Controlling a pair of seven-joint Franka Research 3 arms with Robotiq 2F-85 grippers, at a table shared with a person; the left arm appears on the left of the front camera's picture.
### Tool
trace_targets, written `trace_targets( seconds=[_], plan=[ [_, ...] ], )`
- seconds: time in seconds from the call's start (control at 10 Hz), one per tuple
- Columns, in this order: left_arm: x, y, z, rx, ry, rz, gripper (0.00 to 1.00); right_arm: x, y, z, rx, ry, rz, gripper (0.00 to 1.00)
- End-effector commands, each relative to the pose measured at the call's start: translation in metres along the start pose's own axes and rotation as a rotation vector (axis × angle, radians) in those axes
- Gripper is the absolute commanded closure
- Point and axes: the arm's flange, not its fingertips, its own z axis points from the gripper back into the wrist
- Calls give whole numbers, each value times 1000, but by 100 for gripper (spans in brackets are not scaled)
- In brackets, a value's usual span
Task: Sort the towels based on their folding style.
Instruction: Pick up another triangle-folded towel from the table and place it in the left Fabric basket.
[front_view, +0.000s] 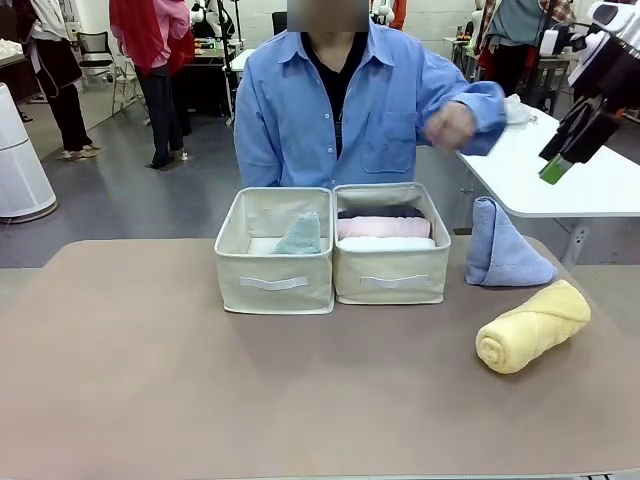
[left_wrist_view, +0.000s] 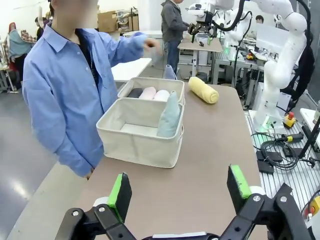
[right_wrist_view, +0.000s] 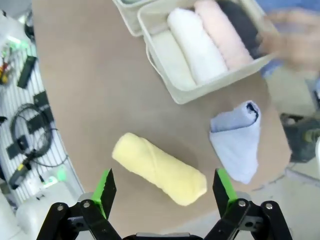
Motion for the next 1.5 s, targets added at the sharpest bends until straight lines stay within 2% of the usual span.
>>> trace_targets(
  seconds=[0.0,0.1,0.2,0.3,0.5,1.1,1.3,1.4],
  plan=[
    [-2,-2,2,-9,-6,-14,0,-24,23,9,-61,41,-1,0],
    [-2,-2,2,-9,-6,-14,0,-78,47,49,-110,133,8,0],
    [-2,-2,2,-9,-6,-14,0,-125,70,87,-169,183,-49,0],
    [-2,-2,2,-9,-6,-14,0,-161,89,120,-207,173,-109,0],
    [-2,-2,2,-9,-6,-14,0,-186,94,140,-201,125,-163,0],
    [-2,-2,2,-9,-6,-14,0,-185,95,147,-164,134,-118,0],
    [-2,-2,2,-9,-6,-14,0,-182,95,148,-123,76,-118,0],
    [-2,-2,2,-9,-6,-14,0,-184,96,143,-167,122,-101,0]
  ],
)
